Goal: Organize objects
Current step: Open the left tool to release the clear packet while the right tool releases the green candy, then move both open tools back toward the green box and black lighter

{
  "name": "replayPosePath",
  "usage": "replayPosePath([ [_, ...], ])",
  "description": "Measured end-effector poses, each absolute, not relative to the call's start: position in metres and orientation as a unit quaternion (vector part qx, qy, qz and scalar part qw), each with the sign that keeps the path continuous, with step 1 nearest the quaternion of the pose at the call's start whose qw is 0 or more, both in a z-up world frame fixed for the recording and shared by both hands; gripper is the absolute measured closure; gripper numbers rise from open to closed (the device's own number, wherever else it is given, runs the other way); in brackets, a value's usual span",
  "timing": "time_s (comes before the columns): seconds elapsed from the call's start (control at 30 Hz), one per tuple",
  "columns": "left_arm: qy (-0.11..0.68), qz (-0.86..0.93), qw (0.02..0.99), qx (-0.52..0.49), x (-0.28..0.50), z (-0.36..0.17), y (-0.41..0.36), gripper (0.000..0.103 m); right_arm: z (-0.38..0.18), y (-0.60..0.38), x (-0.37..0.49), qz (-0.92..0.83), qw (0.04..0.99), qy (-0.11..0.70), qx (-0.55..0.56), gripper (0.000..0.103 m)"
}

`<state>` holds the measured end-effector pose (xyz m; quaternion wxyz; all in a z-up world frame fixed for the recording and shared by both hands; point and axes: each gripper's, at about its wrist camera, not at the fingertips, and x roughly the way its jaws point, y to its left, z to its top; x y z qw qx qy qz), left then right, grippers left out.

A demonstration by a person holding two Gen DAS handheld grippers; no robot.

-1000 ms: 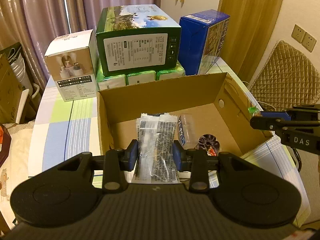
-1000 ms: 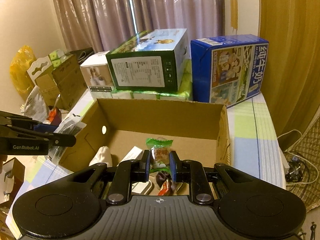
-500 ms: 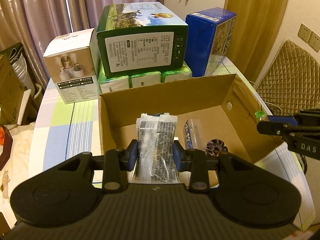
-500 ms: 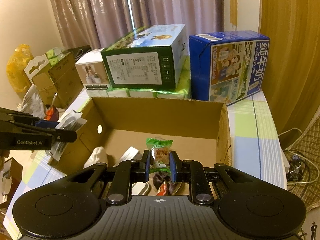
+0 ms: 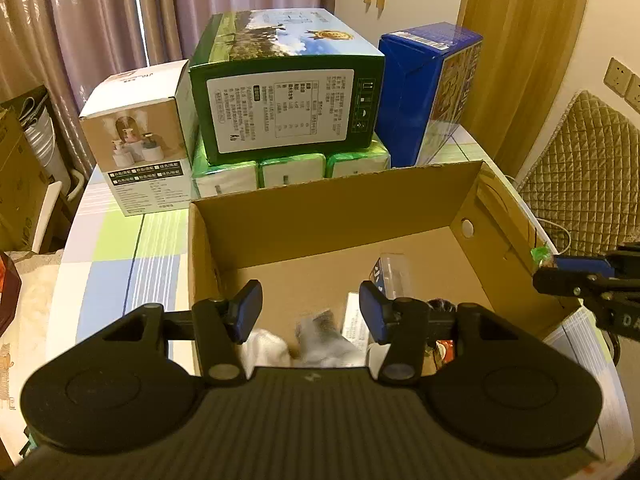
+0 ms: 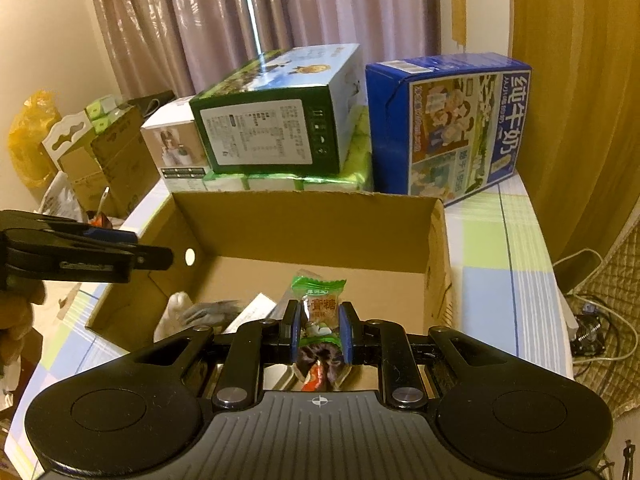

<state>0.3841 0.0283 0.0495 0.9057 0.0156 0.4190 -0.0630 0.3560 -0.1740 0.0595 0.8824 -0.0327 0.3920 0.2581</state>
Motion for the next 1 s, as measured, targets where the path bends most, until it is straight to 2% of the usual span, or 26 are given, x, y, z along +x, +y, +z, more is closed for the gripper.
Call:
replayPosePath([
  [0.3, 0.419, -0.064, 0.905, 0.017, 0.372, 0.05, 0.031, 0.055, 0.057, -0.175, 0.356, 0.258, 0.881, 0.395, -0.028, 0.086],
  [0.4, 0.418, -0.063, 0.906, 0.015, 0.368, 0.049, 0.032, 0.051, 0.057, -0.176, 0.358, 0.263, 0.886, 0.381, -0.018, 0.086],
  [0.47, 0.417, -0.063, 0.907, 0.014, 0.366, 0.049, 0.032, 0.051, 0.058, -0.18, 0.362, 0.269, 0.888, 0.374, 0.009, 0.072],
  [0.5, 0.417, -0.063, 0.907, 0.013, 0.364, 0.049, 0.032, 0.05, 0.059, -0.184, 0.362, 0.266, 0.889, 0.371, 0.023, 0.053],
  [0.53, 0.416, -0.063, 0.907, 0.011, 0.361, 0.049, 0.033, 0.049, 0.06, -0.187, 0.362, 0.264, 0.891, 0.368, 0.032, 0.047],
  [0.67, 0.404, -0.072, 0.912, -0.007, 0.345, 0.053, 0.038, 0.044, 0.066, -0.195, 0.354, 0.264, 0.893, 0.362, 0.04, 0.047],
  [0.8, 0.4, -0.07, 0.914, -0.018, 0.319, 0.055, 0.04, 0.042, 0.068, -0.204, 0.336, 0.258, 0.893, 0.365, 0.055, 0.041],
  [0.87, 0.399, -0.068, 0.914, -0.018, 0.306, 0.057, 0.04, 0.039, 0.068, -0.207, 0.324, 0.259, 0.891, 0.368, 0.058, 0.037],
  [0.93, 0.396, -0.065, 0.916, -0.016, 0.29, 0.06, 0.039, 0.032, 0.068, -0.209, 0.31, 0.261, 0.889, 0.37, 0.061, 0.033],
  [1.0, 0.395, -0.064, 0.916, -0.014, 0.274, 0.062, 0.037, 0.03, 0.069, -0.211, 0.295, 0.26, 0.89, 0.37, 0.062, 0.031],
])
